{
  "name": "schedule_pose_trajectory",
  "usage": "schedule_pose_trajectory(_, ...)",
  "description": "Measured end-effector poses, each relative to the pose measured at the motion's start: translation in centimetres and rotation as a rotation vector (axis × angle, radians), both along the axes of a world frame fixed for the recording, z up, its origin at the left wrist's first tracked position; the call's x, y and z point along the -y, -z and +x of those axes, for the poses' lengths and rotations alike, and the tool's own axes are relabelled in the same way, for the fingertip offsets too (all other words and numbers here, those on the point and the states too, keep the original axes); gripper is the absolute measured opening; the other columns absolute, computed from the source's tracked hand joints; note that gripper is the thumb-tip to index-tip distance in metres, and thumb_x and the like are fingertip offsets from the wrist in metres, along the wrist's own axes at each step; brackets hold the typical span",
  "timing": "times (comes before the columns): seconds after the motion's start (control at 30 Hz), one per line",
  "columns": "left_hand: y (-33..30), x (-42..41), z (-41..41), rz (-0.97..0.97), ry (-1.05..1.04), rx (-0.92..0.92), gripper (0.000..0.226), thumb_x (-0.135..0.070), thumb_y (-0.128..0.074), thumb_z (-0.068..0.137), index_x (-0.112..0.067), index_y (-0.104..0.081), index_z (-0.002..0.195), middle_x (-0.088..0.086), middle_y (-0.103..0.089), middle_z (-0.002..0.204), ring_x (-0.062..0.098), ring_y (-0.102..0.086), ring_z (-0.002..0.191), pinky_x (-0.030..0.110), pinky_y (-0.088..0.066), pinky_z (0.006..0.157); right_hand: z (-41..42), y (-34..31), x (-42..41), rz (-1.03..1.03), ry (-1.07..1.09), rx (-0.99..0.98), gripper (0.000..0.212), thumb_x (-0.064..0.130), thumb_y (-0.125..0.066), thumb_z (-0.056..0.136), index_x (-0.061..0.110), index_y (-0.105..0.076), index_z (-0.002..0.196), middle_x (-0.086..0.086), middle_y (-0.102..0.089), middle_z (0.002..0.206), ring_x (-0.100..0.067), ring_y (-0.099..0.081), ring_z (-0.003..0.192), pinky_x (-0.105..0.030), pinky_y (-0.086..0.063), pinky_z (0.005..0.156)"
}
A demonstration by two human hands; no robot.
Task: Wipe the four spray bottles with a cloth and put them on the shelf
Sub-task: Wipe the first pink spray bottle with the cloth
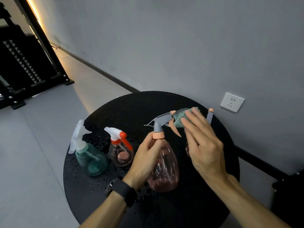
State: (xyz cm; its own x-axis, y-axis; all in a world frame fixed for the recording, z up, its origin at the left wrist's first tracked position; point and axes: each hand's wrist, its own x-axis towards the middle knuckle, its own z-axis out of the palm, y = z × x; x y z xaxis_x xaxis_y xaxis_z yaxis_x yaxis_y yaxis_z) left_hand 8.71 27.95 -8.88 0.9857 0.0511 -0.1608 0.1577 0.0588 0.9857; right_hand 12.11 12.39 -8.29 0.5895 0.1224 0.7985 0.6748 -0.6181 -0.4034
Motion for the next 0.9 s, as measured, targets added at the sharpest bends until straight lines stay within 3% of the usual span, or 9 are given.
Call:
schedule_pose_trajectory(0.07, 0.0, 0.3, -0.1, 0.015, 0.013, 0.001, 0.013, -0.031, -0.062, 0.086, -0.023, -0.064, 0.097, 0.015, -0.067, 0.094, 0.021, -0.059, 0.084, 0.044, -0.05, 0.078, -0.2, -0.2, -0.7, -0.015, -0.04, 0.041, 0.027, -0.007, -0.063, 0.088, -0.007, -0.065, 0.116, -0.019, -0.059, 0.129, -0.029, -0.049, 0.131, -0.038, -0.042, 0.108)
schedule_pose_trajectory(0.17, -0.2, 0.5, -0.2, 0.002, -0.006, 0.0, 0.021, -0.036, -0.063, 0.078, -0.025, -0.066, 0.095, 0.024, -0.066, 0.101, 0.025, -0.062, 0.085, 0.059, -0.053, 0.087, -0.2, 0.2, -1.4, -0.077, -0.07, 0.033, 0.032, -0.011, -0.067, 0.083, -0.007, -0.066, 0.115, -0.019, -0.06, 0.128, -0.03, -0.05, 0.13, -0.036, -0.041, 0.11)
schedule_pose_trajectory(0.37, 0.1, -0.1, 0.2, -0.101, -0.085, 0.015, 0.017, -0.028, -0.065, 0.083, -0.02, -0.068, 0.098, 0.013, -0.069, 0.094, 0.026, -0.063, 0.086, 0.064, -0.049, 0.09, -0.4, 1.9, -1.5, -0.142, -0.108, -0.105, 0.038, -0.01, -0.068, 0.082, -0.002, -0.064, 0.119, -0.015, -0.059, 0.132, -0.024, -0.048, 0.133, -0.031, -0.037, 0.112)
schedule_pose_trajectory(0.47, 0.1, -0.1, 0.3, -0.084, -0.103, 0.038, 0.025, -0.039, -0.064, 0.092, -0.017, -0.068, 0.101, 0.013, -0.071, 0.097, 0.024, -0.065, 0.091, 0.059, -0.05, 0.095, -0.6, 2.2, -1.1, -0.16, -0.115, -0.135, 0.038, -0.008, -0.066, 0.084, -0.001, -0.064, 0.121, -0.015, -0.058, 0.133, -0.023, -0.046, 0.134, -0.032, -0.038, 0.111)
schedule_pose_trajectory(0.57, 0.0, 0.0, 0.3, -0.052, -0.103, 0.043, 0.039, -0.055, -0.064, 0.088, -0.017, -0.066, 0.093, 0.011, -0.067, 0.089, 0.023, -0.063, 0.086, 0.058, -0.051, 0.092, -0.6, 2.3, -0.7, -0.159, -0.106, -0.154, 0.034, -0.008, -0.063, 0.086, -0.002, -0.065, 0.12, -0.014, -0.059, 0.133, -0.022, -0.046, 0.134, -0.032, -0.039, 0.111)
schedule_pose_trajectory(0.63, 0.1, 0.0, 0.4, -0.023, -0.118, 0.053, 0.03, -0.052, -0.062, 0.091, -0.022, -0.065, 0.089, 0.006, -0.066, 0.085, 0.02, -0.063, 0.082, 0.056, -0.052, 0.09, -0.6, 2.6, -0.5, -0.164, -0.072, -0.181, 0.035, -0.008, -0.063, 0.085, -0.001, -0.065, 0.119, -0.013, -0.059, 0.132, -0.021, -0.047, 0.133, -0.029, -0.037, 0.112)
schedule_pose_trajectory(0.73, 0.3, 0.0, 0.3, 0.021, -0.118, 0.066, 0.019, -0.045, -0.062, 0.092, -0.027, -0.065, 0.098, 0.009, -0.069, 0.099, 0.025, -0.068, 0.095, 0.046, -0.053, 0.093, -0.7, 2.9, 0.0, -0.141, -0.002, -0.226, 0.036, -0.009, -0.065, 0.084, 0.0, -0.065, 0.119, -0.011, -0.06, 0.131, -0.019, -0.048, 0.132, -0.025, -0.034, 0.113)
schedule_pose_trajectory(0.83, 0.7, -0.1, 0.3, 0.107, -0.094, 0.093, 0.014, -0.039, -0.066, 0.092, -0.032, -0.064, 0.104, -0.007, -0.071, 0.099, 0.008, -0.068, 0.095, 0.029, -0.054, 0.088, -0.5, 2.1, 0.4, -0.033, 0.051, -0.247, 0.034, -0.005, -0.062, 0.087, -0.001, -0.064, 0.121, -0.011, -0.06, 0.131, -0.018, -0.049, 0.131, -0.025, -0.036, 0.111)
schedule_pose_trajectory(0.9, 1.0, -0.3, 0.3, 0.177, -0.078, 0.119, 0.017, -0.037, -0.068, 0.091, -0.034, -0.063, 0.107, -0.009, -0.072, 0.1, 0.009, -0.068, 0.098, 0.029, -0.053, 0.089, -0.4, 1.1, 0.4, 0.053, 0.079, -0.232, 0.032, -0.001, -0.06, 0.089, -0.002, -0.064, 0.12, -0.011, -0.06, 0.131, -0.017, -0.049, 0.13, -0.024, -0.037, 0.11)
